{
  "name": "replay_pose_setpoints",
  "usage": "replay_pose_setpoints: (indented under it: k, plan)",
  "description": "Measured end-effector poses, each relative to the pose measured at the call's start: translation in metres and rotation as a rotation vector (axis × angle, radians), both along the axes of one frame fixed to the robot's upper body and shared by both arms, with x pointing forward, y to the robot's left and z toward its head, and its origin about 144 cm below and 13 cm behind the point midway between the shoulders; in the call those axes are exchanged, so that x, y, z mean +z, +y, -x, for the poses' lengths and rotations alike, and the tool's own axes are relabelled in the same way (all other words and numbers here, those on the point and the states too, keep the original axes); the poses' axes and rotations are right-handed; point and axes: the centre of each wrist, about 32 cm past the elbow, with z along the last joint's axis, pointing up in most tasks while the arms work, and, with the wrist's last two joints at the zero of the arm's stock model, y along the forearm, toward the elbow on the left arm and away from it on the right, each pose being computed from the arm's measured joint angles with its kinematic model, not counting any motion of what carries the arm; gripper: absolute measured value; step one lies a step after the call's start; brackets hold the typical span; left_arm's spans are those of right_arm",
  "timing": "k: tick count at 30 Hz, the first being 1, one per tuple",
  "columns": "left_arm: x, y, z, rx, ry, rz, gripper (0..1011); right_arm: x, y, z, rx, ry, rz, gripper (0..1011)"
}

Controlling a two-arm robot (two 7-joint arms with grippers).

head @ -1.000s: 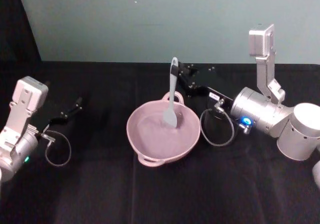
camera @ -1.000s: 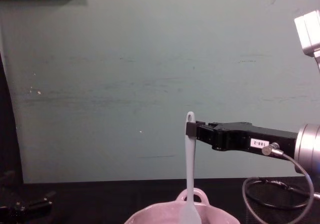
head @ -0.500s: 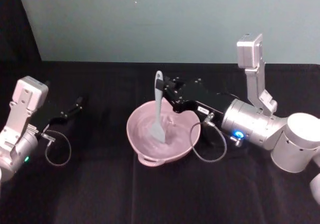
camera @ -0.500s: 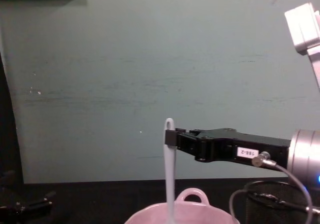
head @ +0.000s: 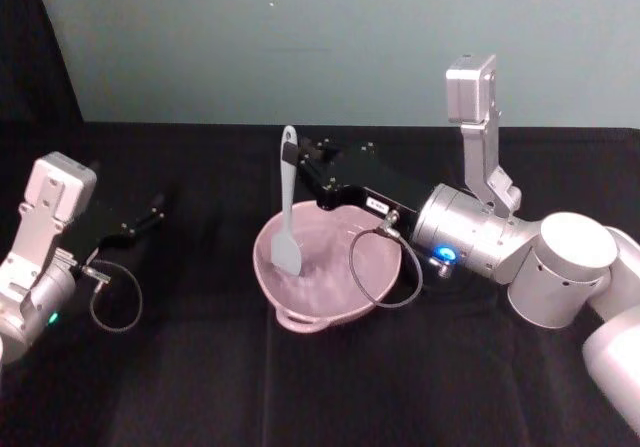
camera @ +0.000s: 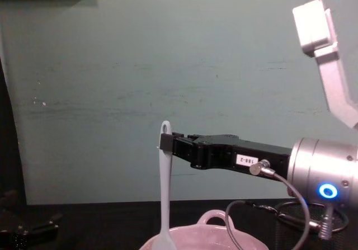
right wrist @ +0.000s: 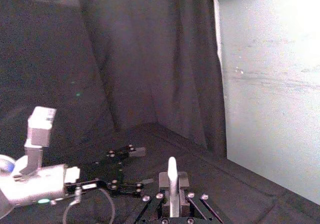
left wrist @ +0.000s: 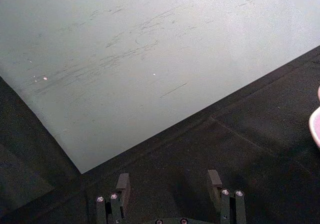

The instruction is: Use the one hand to pick up the spoon and stir the clear water in the bowl.

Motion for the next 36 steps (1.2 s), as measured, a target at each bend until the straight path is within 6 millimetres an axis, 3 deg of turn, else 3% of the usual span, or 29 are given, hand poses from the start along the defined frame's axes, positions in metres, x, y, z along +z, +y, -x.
replay_pose_setpoints:
  k: [11,16,23,36]
  plan:
    - [0.0,0.0,0.0,0.0,0.0,0.0,1011,-0.01,-0.012,-0.03,-0.071,0.026,-0.002,109]
    - [0.0,0.0,0.0,0.0,0.0,0.0,1011,-0.009,-0.025,-0.032,-0.11,0.019,-0.002,109]
    - [0.0,0.0,0.0,0.0,0.0,0.0,1011,-0.005,-0.043,-0.023,-0.147,0.007,0.016,109]
    - [0.0,0.0,0.0,0.0,0.0,0.0,1011,0.002,-0.045,0.006,-0.119,0.01,0.057,109]
